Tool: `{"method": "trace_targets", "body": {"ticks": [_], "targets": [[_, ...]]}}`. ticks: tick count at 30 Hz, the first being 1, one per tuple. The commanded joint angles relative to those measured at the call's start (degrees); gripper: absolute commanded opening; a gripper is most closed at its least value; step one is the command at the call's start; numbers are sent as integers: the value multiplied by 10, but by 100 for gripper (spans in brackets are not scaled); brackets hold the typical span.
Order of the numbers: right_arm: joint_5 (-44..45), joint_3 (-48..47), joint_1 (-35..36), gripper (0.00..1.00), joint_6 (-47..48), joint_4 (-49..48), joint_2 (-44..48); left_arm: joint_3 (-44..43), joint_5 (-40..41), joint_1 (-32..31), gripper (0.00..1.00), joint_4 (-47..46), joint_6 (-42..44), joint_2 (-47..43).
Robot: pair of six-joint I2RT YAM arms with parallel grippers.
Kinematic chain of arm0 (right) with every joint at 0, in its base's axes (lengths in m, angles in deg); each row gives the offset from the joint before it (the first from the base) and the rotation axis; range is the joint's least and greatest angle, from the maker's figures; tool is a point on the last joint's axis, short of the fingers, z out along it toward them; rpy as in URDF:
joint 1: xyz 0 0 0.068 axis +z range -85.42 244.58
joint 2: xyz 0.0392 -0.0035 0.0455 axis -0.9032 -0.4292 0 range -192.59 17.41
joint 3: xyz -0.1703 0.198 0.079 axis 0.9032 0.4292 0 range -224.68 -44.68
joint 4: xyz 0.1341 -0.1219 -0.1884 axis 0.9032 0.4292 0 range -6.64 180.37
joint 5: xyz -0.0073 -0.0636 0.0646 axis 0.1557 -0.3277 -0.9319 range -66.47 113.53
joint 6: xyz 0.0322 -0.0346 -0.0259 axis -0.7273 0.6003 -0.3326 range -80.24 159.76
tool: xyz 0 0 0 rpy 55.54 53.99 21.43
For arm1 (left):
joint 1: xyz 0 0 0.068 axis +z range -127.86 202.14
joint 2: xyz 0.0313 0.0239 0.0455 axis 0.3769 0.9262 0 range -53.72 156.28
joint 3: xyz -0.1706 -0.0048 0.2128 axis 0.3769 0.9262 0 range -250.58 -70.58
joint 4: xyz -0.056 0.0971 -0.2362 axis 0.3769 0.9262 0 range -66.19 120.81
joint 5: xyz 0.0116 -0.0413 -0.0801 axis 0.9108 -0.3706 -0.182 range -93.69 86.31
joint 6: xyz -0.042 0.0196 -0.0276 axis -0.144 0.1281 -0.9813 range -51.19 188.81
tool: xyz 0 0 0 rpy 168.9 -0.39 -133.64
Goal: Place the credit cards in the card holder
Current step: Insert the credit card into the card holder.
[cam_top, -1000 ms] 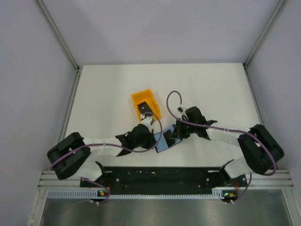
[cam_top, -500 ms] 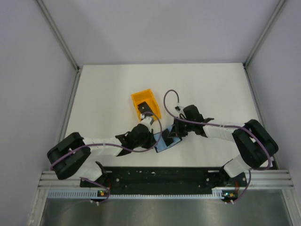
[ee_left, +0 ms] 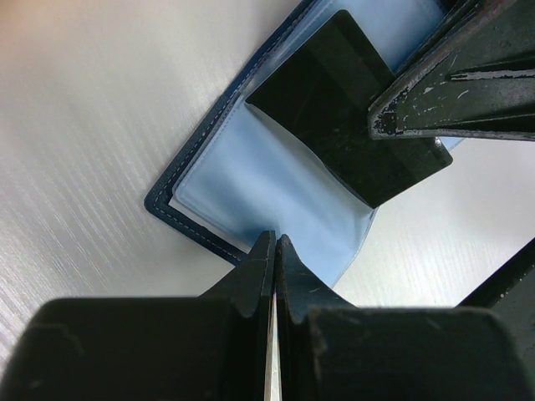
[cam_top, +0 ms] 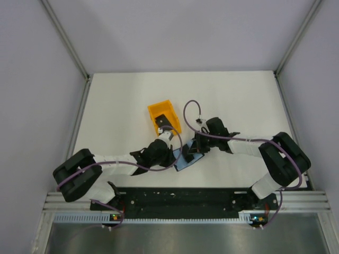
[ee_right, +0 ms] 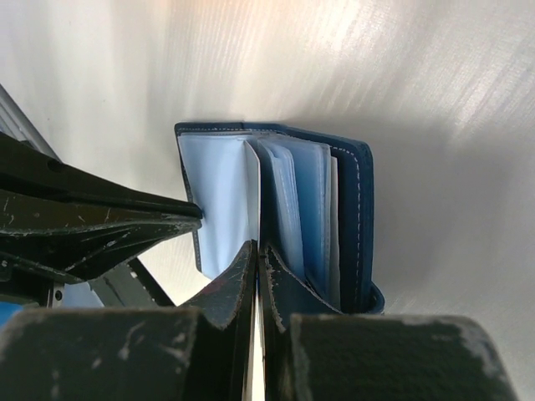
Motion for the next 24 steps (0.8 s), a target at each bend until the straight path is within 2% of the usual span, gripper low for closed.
{"method": "trace_targets", "body": {"ticks": [1,24], "targets": [[-29,19,4,0,12,-12,-17,10,14,-1,0,26,8,11],[-78,59,5,0,-1,-14,-8,10,16,-1,0,27,5,12]]}}
